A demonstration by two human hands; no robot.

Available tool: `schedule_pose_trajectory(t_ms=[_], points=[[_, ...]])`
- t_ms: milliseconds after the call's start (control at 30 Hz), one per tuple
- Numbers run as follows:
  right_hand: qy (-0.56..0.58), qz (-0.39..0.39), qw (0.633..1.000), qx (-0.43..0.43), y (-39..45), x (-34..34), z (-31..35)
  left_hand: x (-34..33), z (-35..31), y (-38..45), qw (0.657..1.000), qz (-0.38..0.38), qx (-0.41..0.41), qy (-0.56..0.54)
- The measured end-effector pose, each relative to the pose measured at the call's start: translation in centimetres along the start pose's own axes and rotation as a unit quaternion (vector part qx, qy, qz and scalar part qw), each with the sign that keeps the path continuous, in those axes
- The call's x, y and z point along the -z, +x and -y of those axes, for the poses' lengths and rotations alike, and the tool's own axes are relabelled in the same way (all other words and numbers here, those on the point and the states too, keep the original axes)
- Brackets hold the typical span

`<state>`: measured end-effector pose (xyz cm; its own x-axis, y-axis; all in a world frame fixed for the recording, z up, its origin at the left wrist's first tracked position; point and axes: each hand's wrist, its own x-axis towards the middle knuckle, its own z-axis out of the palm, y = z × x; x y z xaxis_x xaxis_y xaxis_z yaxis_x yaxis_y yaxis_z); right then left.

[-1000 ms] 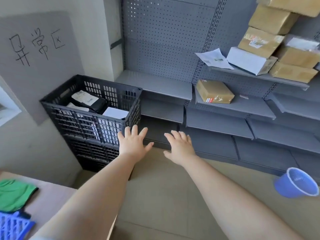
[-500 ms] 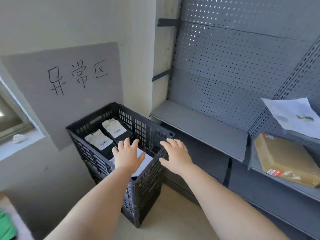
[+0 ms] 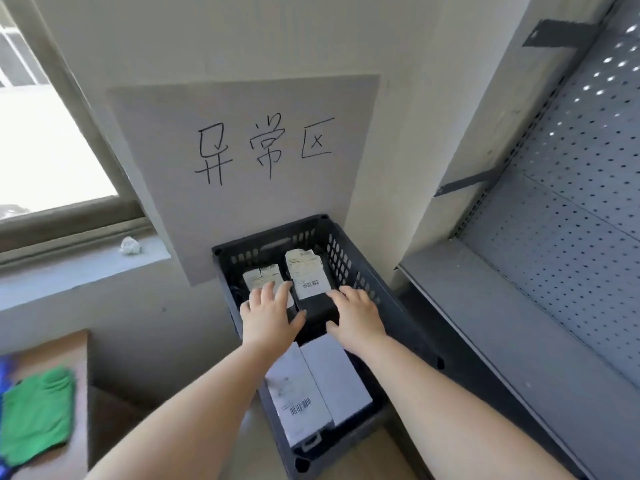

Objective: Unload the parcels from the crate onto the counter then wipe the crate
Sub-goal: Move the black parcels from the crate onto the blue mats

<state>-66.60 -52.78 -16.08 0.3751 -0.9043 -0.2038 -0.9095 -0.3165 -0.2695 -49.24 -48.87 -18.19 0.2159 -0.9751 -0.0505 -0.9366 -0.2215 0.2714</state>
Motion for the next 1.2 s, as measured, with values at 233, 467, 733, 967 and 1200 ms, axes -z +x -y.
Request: schedule_pose_trajectory(t_ms=[233,467,733,967,1200], points=[[-0.004,0.047,0.999,0.016,8.4,-0.7,-0.4,-2.7,0.4,6.4,0.998,0.047,0.028,0.018],[0.496,0.137,0.838,-0.180,15.9,-2.3,-3.2,-6.8,-0.1,10.1,0.943,0.107,0.182,-0.256],[0.579,0.181,0.759,-0.236,20.9,-2.4,-6.2,-8.3,-2.6,14.1,0.667,0.016,0.427,-0.610],[0.561,0.178,0.761,-0.274,21.4,-5.5,-6.8,-10.8,-2.3,15.2,0.572,0.018,0.474,-0.669],[0.542,0.212,0.761,-0.287,20.6,-7.5,-7.1,-11.6,-4.1,14.9,0.591,0.076,0.453,-0.663]])
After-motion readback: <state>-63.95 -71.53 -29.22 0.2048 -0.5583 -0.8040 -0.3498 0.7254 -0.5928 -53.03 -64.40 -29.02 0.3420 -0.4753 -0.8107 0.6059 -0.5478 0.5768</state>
